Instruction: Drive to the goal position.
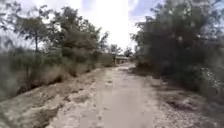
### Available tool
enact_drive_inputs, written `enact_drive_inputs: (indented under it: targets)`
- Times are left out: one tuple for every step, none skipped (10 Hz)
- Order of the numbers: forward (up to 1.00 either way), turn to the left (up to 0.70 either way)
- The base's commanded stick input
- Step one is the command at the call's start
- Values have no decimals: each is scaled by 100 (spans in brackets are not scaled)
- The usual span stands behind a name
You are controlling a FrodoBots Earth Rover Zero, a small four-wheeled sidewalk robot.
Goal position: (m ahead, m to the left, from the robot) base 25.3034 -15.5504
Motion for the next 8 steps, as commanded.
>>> enact_drive_inputs:
  targets:
    - [85, 0]
    - [85, 0]
    - [85, 0]
    - [85, 0]
    - [85, 0]
    - [85, 0]
    - [85, 0]
    - [85, 0]
